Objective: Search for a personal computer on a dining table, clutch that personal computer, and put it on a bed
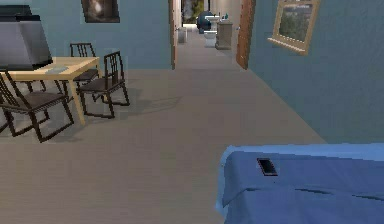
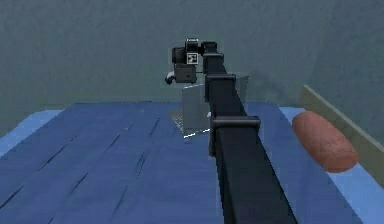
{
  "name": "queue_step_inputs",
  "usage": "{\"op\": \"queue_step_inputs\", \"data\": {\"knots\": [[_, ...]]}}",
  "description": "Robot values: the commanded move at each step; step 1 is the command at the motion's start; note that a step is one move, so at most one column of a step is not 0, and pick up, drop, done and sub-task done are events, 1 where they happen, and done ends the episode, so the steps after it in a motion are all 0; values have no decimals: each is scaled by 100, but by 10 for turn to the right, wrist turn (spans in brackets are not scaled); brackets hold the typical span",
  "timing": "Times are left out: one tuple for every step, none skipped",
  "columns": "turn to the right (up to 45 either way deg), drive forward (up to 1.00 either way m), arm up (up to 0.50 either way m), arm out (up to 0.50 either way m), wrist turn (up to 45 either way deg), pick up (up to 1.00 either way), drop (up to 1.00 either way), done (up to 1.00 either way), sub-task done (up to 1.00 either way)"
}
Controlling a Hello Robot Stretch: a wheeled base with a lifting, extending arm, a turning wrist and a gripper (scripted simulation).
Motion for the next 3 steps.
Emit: {"op": "queue_step_inputs", "data": {"knots": [[0, 0, -22, 0, 0, 0, 0, 0, 0], [0, 0, -50, 0, 0, 0, 0, 0, 0], [0, 0, 0, 0, 0, 0, 100, 0, 0]]}}
